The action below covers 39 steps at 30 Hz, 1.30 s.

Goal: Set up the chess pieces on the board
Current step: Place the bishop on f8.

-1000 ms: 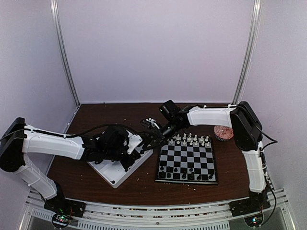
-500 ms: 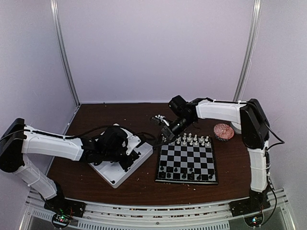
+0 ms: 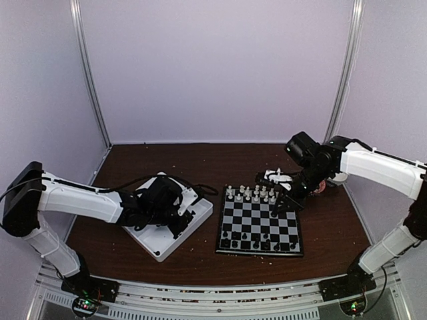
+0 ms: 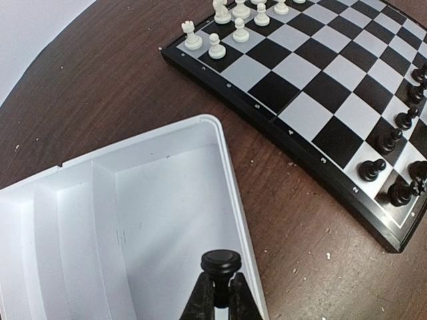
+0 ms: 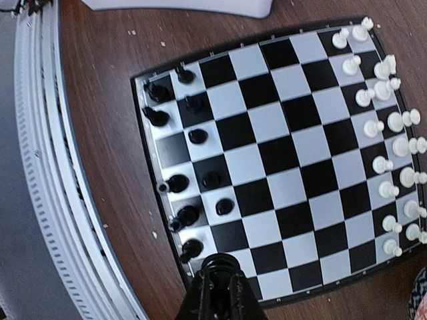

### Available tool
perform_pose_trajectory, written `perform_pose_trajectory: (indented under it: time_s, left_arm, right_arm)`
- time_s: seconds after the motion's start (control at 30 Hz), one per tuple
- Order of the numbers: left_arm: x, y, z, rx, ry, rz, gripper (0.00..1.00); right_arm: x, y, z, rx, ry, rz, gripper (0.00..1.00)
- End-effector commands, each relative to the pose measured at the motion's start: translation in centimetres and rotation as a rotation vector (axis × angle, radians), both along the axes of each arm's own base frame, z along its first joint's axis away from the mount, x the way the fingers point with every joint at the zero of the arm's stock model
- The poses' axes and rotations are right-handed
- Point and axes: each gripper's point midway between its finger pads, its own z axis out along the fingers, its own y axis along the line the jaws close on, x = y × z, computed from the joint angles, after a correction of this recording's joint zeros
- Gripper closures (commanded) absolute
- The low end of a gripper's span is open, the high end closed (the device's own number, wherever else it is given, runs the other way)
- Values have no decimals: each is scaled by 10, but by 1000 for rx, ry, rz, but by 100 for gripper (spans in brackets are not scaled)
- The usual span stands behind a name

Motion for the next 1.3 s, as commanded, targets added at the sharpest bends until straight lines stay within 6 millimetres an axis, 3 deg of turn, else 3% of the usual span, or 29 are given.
perform_pose_trajectory:
  time_s: [0.0,0.37,0.53,0.9,1.27]
  left_arm:
    - [16,-8,16,-53,-41,47,100]
    - [13,3,12,-67,-23,88,100]
    - [10,12,11,-72,-26,118,100]
    - [9,20,12,-78,-33,142,100]
    - [8,22,10,-70,-29,142,100]
  right_arm:
    - [-7,-17,-12,-101,-121,39,94]
    - [-36,57,-21,-153,-171,262,95]
    - [-42,80,-35,-189,-183,323,94]
    - [-45,90,-68,-254,-137,343,94]
    - [-44,92,-89,-279,-116,346,93]
